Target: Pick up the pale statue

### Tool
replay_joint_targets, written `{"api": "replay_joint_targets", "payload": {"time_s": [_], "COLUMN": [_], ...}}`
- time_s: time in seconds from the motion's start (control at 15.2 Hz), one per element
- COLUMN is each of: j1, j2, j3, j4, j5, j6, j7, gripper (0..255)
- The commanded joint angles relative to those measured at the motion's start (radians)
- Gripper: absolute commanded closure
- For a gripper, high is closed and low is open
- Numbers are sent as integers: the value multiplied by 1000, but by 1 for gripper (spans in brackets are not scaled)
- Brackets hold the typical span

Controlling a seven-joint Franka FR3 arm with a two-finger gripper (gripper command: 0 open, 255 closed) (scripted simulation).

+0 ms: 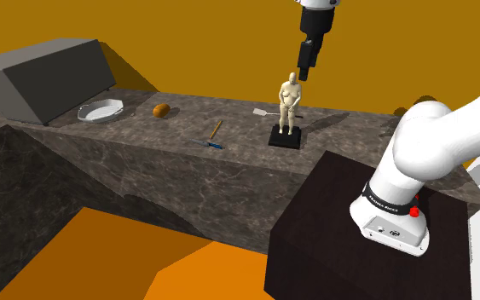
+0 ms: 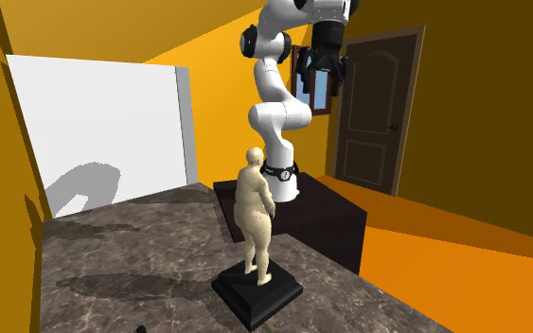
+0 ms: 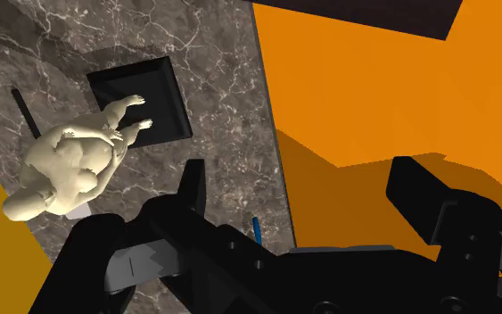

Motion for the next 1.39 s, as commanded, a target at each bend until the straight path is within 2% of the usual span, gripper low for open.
{"api": "replay_joint_targets", "payload": {"time_s": [0.0, 0.46, 0.86, 1.12, 1.32], "j1": [0, -56, -80, -62, -16], "j2": [0, 12, 104, 204, 294], "j3": [0, -174, -343, -472, -584], "j4": [0, -132, -185, -186, -169], "j5": [0, -44, -48, -10, 56], "j6": [0, 262, 501, 657, 766], "j7": [0, -118, -239, -342, -442], "gripper": [0, 0, 0, 0, 0]}}
